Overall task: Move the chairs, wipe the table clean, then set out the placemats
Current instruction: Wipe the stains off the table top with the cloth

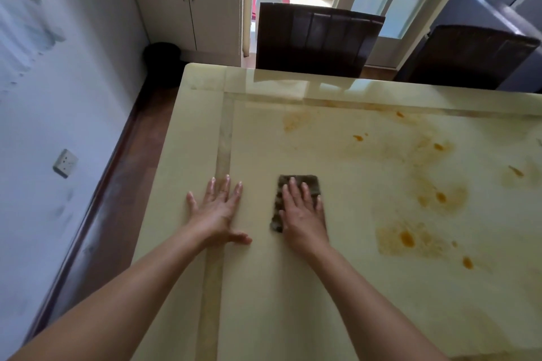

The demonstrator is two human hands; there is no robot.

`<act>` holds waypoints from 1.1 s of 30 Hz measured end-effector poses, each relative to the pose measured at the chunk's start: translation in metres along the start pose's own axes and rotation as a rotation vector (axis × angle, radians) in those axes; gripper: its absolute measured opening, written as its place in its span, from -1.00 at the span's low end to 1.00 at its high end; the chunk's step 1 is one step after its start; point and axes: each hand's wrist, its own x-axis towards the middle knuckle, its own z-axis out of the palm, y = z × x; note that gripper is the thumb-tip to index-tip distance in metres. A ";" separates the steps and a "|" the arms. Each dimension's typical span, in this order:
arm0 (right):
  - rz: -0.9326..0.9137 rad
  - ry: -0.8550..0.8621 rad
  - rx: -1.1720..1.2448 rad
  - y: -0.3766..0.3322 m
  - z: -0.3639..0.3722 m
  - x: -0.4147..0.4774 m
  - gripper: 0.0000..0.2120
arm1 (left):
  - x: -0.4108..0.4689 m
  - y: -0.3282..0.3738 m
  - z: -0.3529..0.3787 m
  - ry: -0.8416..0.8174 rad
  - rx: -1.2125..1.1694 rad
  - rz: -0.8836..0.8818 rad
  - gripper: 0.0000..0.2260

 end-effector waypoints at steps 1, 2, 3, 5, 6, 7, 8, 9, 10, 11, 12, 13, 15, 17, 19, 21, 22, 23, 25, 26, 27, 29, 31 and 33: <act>-0.054 -0.010 -0.009 -0.011 0.002 0.005 -0.47 | 0.000 0.000 0.001 0.003 -0.003 0.002 0.06; -0.102 -0.020 -0.015 -0.020 0.002 0.012 -0.47 | 0.000 0.000 0.001 0.007 -0.007 0.001 0.06; -0.142 -0.030 -0.021 -0.027 0.002 0.019 -0.47 | -0.001 0.000 0.001 0.010 -0.007 -0.001 0.06; -0.195 -0.048 -0.035 -0.031 0.000 0.035 -0.48 | -0.002 0.000 0.000 0.016 0.001 -0.010 0.06; -0.205 -0.052 -0.041 -0.031 -0.003 0.043 -0.48 | -0.003 0.000 -0.001 0.016 0.008 -0.015 0.05; -0.209 -0.052 -0.043 -0.029 -0.006 0.051 -0.48 | -0.003 0.002 -0.003 0.016 0.015 -0.024 0.05; -0.209 -0.048 -0.041 -0.025 -0.010 0.060 -0.48 | -0.003 0.004 -0.005 0.016 0.025 -0.035 0.06; -0.202 -0.043 -0.035 -0.022 -0.015 0.068 -0.49 | -0.002 0.008 -0.008 0.021 0.035 -0.043 0.06; -0.192 -0.040 -0.025 -0.017 -0.020 0.077 -0.49 | -0.001 0.012 -0.012 0.035 0.042 -0.049 0.06; -0.175 -0.035 -0.017 -0.011 -0.024 0.084 -0.49 | 0.002 0.017 -0.018 0.055 0.044 -0.047 0.06; -0.151 -0.027 -0.011 -0.003 -0.029 0.090 -0.49 | 0.006 0.022 -0.024 0.076 0.034 -0.042 0.06; -0.124 -0.018 -0.006 0.008 -0.033 0.095 -0.49 | 0.013 0.028 -0.031 0.092 0.018 -0.038 0.07; -0.065 -0.004 0.005 0.032 -0.042 0.102 -0.50 | 0.029 0.036 -0.044 0.103 -0.012 -0.041 0.07; -0.012 0.017 0.015 0.060 -0.050 0.102 -0.50 | 0.045 0.042 -0.053 0.097 -0.013 -0.054 0.08; 0.034 0.035 0.014 0.085 -0.057 0.100 -0.49 | 0.060 0.045 -0.058 0.086 -0.020 -0.069 0.08; 0.074 0.048 0.008 0.108 -0.062 0.099 -0.49 | 0.072 0.045 -0.061 0.063 -0.025 -0.089 0.09; 0.093 0.057 0.002 0.117 -0.064 0.098 -0.49 | 0.077 0.043 -0.061 0.047 -0.027 -0.103 0.10; 0.110 0.069 -0.008 0.125 -0.066 0.098 -0.49 | 0.082 0.042 -0.061 0.029 -0.034 -0.118 0.10; 0.137 0.090 -0.022 0.133 -0.065 0.098 -0.49 | 0.087 0.038 -0.060 0.004 -0.049 -0.133 0.12; 0.146 0.101 -0.019 0.134 -0.064 0.098 -0.49 | 0.089 0.037 -0.059 0.001 -0.053 -0.131 0.12; 0.153 0.111 -0.011 0.132 -0.063 0.098 -0.49 | 0.089 0.037 -0.057 0.001 -0.057 -0.127 0.12; 0.148 0.115 0.007 0.120 -0.060 0.099 -0.49 | 0.090 0.036 -0.056 0.000 -0.064 -0.123 0.12; 0.067 0.092 -0.011 0.098 -0.056 0.102 -0.49 | 0.091 0.036 -0.056 -0.002 -0.063 -0.121 0.12; -0.082 0.070 -0.044 0.067 -0.048 0.107 -0.48 | 0.092 0.035 -0.056 -0.002 -0.064 -0.118 0.12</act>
